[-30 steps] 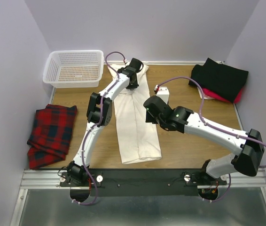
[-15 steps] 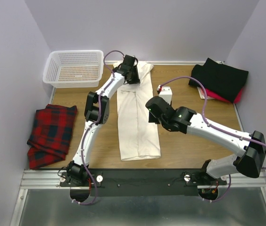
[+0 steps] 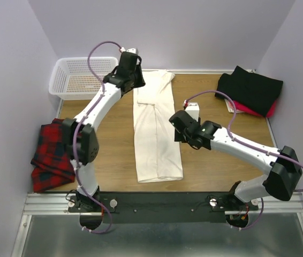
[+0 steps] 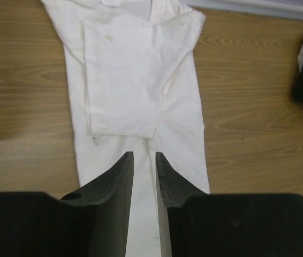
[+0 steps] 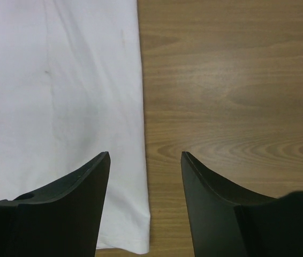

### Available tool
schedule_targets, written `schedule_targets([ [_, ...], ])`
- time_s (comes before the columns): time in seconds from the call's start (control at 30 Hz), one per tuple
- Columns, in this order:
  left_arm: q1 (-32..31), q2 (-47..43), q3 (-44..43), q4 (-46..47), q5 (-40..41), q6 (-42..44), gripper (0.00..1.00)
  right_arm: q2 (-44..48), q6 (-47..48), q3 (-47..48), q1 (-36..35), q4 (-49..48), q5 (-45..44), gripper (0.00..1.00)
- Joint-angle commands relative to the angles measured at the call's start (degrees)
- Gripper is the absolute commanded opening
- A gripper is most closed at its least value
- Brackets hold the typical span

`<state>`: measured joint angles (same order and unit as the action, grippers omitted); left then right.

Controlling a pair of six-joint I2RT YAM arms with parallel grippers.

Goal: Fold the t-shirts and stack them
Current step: Rotate the tshirt 90 degrees, then grab the bottom of the folded rectangular tshirt with both arms

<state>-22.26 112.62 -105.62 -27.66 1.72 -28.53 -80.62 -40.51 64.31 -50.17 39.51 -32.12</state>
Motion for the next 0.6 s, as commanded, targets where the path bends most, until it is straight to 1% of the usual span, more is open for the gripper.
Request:
schedule_targets([
  [0.0,-0.77,-15.65,19.19,-3.54,7.77,-0.11,0.32,-2.09,-0.88,-5.77,0.07,1.28,6.97,0.65],
  [0.03,-0.77,-18.28,22.53,-3.63,7.52,-0.73,0.32,-1.74,-1.06,-6.56,0.07,1.19,7.85,0.65],
  [0.07,-0.85,-23.36,28.83,-3.28,6.64,-2.04,0.32,-1.39,-1.32,-7.35,0.07,0.58,9.78,0.65],
  [0.13,-1.29,-27.87,34.93,-2.93,3.83,-3.89,0.32,0.02,-0.97,-10.16,0.07,-0.65,12.68,0.65],
  [0.17,-2.42,-32.24,40.88,-2.58,2.86,-4.77,0.32,0.55,-0.89,-11.04,-0.01,-2.05,15.22,0.65],
  [0.23,-3.75,-35.79,46.36,-1.34,0.67,-8.28,0.33,1.6,-1.15,-13.41,-0.01,-3.29,17.69,0.66],
  [0.27,-5.49,-39.02,50.74,-1.17,0.05,-9.77,0.33,1.87,-1.5,-14.03,-0.01,-4.17,19.88,0.67],
  [0.3,-6.99,-40.62,52.43,-1.17,0.3,-12.4,0.33,2.04,-1.76,-14.65,0.07,-4.61,20.77,0.67],
  [0.37,-9.28,-44.83,56.12,-1.26,1.01,-14.7,0.34,2.75,-2.11,-16.23,-0.1,-5.75,23.4,0.68],
  [0.43,-10.52,-46.69,58.06,-2.13,-0.13,-16.63,0.36,3.36,-2.29,-17.29,-0.19,-6.54,24.82,0.68],
  [0.57,-12.28,-48.54,63.86,-2.93,-3.3,-17.52,0.38,4.42,-2.03,-20.18,-0.19,-7.86,27.54,0.68],
])
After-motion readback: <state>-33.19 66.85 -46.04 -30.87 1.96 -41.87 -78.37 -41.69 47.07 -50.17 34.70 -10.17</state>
